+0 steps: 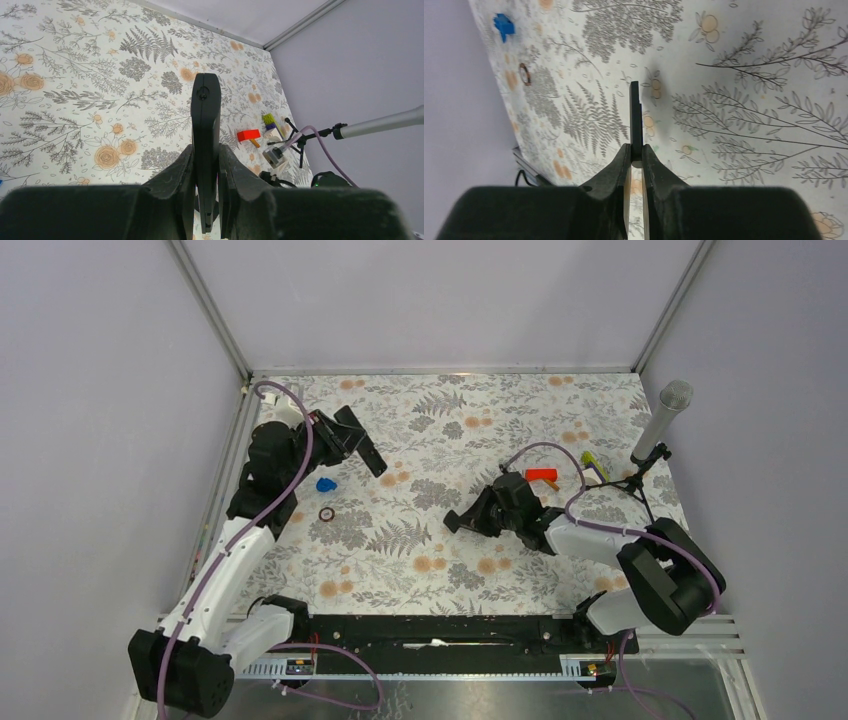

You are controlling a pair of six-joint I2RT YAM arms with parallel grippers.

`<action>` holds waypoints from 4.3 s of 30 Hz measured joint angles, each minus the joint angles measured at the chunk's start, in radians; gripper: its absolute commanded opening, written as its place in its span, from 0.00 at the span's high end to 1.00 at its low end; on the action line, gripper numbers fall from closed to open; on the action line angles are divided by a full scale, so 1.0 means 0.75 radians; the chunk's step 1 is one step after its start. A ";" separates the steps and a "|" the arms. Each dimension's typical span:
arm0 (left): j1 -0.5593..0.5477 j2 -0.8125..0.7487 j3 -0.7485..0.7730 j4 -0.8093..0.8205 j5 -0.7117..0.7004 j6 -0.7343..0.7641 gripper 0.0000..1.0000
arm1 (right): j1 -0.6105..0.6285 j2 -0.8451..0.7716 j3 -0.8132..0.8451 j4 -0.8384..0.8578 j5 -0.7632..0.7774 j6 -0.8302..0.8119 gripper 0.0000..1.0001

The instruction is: Load the batteries into the remote control

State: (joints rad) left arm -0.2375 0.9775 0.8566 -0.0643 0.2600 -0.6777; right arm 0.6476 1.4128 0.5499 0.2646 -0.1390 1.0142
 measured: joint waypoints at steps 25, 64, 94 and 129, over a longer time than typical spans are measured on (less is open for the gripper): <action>0.012 -0.019 0.044 -0.162 -0.028 0.101 1.00 | -0.203 0.040 0.417 -0.725 0.528 -0.794 0.35; 0.019 0.137 0.091 0.053 0.901 0.199 1.00 | -0.317 0.463 0.669 -1.094 0.280 -2.080 0.75; 0.005 0.233 -0.032 0.306 0.529 -0.100 1.00 | -0.306 -0.086 0.668 -0.403 -0.168 -1.067 0.90; -0.069 0.398 -0.007 0.752 0.756 -0.664 1.00 | 0.273 -0.217 0.774 -0.237 0.001 -1.033 0.87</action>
State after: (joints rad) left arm -0.2890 1.2762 0.8516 0.4999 0.8268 -1.1755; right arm 0.8520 1.2503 1.1305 0.0868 -0.1383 0.2394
